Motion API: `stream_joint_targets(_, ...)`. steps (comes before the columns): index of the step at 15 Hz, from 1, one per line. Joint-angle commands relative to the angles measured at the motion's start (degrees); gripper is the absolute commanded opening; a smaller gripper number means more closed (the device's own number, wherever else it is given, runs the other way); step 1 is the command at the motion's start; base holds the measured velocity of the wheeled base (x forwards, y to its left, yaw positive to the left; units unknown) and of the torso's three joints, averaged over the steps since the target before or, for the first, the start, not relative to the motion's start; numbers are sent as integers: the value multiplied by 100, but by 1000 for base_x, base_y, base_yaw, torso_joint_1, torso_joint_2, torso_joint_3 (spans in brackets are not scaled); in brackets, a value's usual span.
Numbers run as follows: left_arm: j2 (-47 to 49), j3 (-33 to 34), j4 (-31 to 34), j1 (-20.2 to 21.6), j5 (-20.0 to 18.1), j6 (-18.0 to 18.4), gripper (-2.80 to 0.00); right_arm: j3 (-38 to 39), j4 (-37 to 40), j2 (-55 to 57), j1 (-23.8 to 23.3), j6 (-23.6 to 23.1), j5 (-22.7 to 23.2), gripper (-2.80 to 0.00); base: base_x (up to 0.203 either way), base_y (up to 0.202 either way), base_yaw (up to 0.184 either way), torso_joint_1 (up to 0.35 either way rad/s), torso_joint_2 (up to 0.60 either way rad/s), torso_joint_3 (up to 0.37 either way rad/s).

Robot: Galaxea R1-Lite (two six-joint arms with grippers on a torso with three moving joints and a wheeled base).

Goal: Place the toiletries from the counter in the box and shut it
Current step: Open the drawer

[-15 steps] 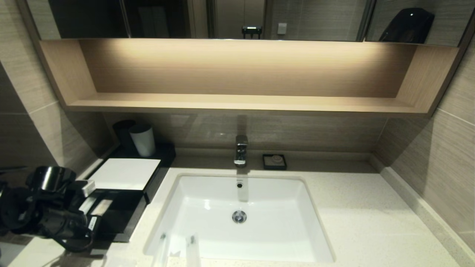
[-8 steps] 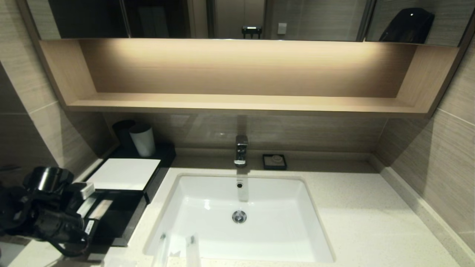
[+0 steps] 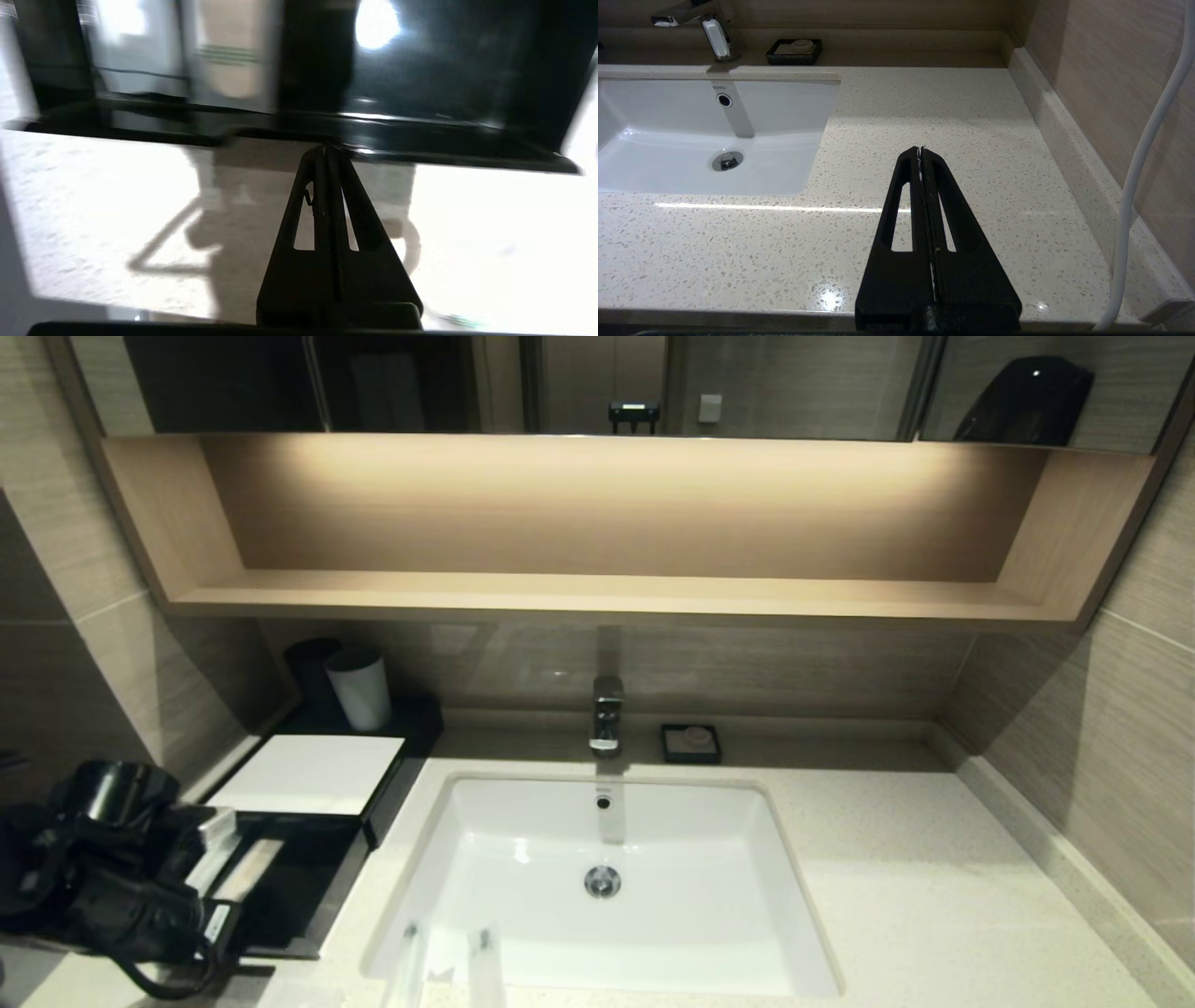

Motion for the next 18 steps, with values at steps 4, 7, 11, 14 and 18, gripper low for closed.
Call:
stream_joint_targets(4, -321, -110, -35, 62, 21, -38, -280, 1, 0, -9, 0, -1, 0, -280, 0, 0, 0, 0, 0, 0)
stream_joint_targets(7, -455, -226, -47, 101, 20, -176, -280, 1, 0, -9, 0, -1, 0, -280, 0, 0, 0, 0, 0, 0)
stream_joint_targets(11, -822, -282, -15, 124, 21, -332, -280, 1, 0, -9, 0, -1, 0, -280, 0, 0, 0, 0, 0, 0)
stream_joint_targets(14, -1021, -269, -5, 124, 7, -352, -280, 1, 0, -9, 0, -1, 0, -280, 0, 0, 0, 0, 0, 0)
stream_joint_targets(18, -1315, -238, 3, 125, -16, -374, -280, 1, 0, -9, 0, -1, 0, -280, 0, 0, 0, 0, 0, 0)
